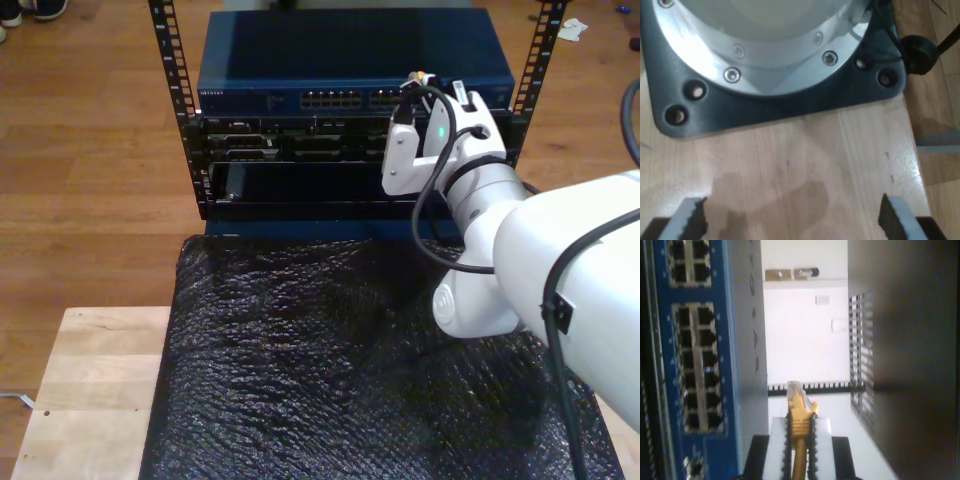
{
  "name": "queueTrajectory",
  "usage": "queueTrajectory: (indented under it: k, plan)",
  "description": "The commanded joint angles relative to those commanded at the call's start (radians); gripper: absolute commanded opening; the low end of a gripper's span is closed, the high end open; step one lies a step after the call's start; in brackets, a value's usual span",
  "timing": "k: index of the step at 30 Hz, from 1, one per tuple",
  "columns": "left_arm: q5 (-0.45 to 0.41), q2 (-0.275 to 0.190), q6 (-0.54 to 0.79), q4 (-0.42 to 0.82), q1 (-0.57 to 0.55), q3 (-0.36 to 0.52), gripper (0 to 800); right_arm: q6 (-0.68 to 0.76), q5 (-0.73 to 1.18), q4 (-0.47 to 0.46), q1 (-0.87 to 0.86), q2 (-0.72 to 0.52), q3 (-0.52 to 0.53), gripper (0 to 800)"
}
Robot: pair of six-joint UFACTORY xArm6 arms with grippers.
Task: Grab the cable and plug it in
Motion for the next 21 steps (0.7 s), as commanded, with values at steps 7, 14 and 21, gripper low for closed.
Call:
queueTrajectory:
  k: [7, 14, 21]
  plan:
    - [0.0, 0.0, 0.0, 0.0, 0.0, 0.0, 800, -0.038, -0.089, 0.083, 0.028, 0.028, -0.003, 0]
    - [0.0, 0.0, 0.0, 0.0, 0.0, 0.0, 800, -0.069, -0.181, 0.138, 0.051, 0.101, -0.014, 0]
    - [0.0, 0.0, 0.0, 0.0, 0.0, 0.0, 800, -0.107, -0.196, 0.241, 0.092, 0.173, -0.092, 0]
